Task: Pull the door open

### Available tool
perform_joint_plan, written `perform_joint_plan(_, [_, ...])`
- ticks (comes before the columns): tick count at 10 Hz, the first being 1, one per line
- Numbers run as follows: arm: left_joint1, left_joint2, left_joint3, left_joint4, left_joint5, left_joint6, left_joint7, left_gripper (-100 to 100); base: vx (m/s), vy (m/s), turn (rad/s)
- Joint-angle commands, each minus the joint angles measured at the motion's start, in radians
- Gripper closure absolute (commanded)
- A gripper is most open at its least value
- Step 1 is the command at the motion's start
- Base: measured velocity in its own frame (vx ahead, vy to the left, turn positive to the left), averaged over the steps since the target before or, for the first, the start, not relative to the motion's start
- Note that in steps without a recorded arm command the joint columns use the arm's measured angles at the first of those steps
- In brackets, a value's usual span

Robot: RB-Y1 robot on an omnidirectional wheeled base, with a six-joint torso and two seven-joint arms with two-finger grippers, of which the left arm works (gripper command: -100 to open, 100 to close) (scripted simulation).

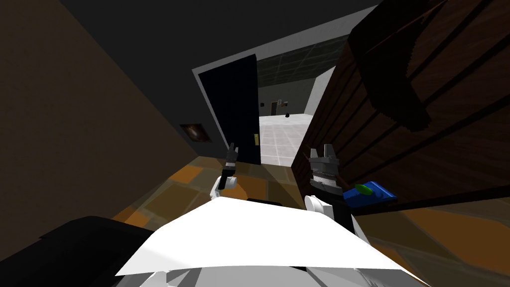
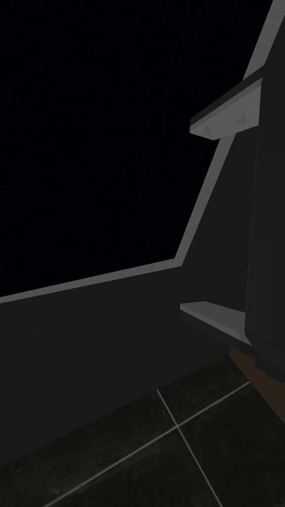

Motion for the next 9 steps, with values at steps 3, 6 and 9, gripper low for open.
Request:
perform_joint_plan(3, [-0.052,0.006,0.005,0.097,0.010,0.001,-0.006,-100,0.072,0.005,-0.004])
perform_joint_plan(6, [-0.094,0.009,0.009,0.168,0.018,0.002,-0.011,-100,0.060,-0.002,-0.003])
perform_joint_plan(9, [-0.138,0.012,0.014,0.247,0.026,0.003,-0.016,-100,0.084,-0.001,-0.006])
